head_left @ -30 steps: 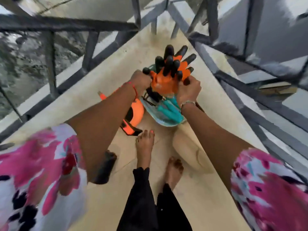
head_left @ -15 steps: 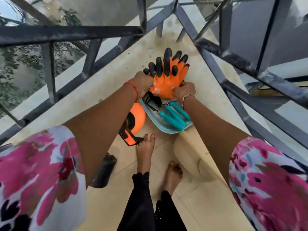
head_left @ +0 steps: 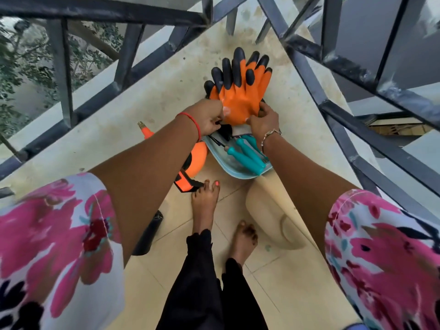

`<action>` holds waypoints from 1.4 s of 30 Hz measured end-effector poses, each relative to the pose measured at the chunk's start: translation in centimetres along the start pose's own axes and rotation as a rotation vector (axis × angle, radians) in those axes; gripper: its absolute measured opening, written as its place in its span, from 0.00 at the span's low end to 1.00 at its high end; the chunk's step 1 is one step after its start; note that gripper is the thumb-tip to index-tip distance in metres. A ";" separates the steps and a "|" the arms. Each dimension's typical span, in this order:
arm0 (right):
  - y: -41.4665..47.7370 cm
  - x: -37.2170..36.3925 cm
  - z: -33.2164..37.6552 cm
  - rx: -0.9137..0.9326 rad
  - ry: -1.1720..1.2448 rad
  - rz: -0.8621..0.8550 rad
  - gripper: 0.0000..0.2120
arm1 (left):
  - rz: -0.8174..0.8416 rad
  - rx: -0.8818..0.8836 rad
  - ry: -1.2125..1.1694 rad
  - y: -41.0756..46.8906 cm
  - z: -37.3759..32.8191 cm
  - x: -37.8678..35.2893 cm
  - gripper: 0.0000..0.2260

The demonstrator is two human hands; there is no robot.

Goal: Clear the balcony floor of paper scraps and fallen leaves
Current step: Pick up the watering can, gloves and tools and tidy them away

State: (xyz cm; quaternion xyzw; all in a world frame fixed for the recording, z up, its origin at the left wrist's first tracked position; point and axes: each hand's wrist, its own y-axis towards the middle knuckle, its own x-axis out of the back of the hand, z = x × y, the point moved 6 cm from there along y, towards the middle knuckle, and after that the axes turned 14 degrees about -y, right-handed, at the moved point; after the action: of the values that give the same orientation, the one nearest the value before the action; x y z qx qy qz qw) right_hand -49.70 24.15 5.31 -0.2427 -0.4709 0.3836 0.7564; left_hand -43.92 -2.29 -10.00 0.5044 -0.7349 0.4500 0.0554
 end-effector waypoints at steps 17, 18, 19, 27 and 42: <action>1.9 -4.5 -2.4 0.298 -0.721 0.228 0.21 | -0.091 -0.048 0.033 1.3 1.2 0.3 0.13; 2.7 -5.0 -2.3 0.359 -0.800 0.208 0.22 | -0.095 -0.035 0.043 1.4 1.2 0.2 0.11; 3.7 -5.3 -2.4 0.383 -0.879 0.189 0.24 | -0.088 -0.026 0.059 1.5 1.3 0.0 0.10; 5.8 -5.0 -3.5 0.238 -0.843 0.195 0.15 | -0.010 -0.082 0.062 1.4 1.7 -0.9 0.16; -9.5 0.8 0.1 0.370 -0.942 0.214 0.15 | 0.330 -0.061 -0.141 -5.1 -28.4 4.3 0.14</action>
State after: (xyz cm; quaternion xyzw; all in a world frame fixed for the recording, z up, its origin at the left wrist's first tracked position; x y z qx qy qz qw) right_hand -46.24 19.17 12.67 0.0474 -0.6573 0.6033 0.4493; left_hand -52.50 14.66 12.09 0.4055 -0.8230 0.3938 -0.0556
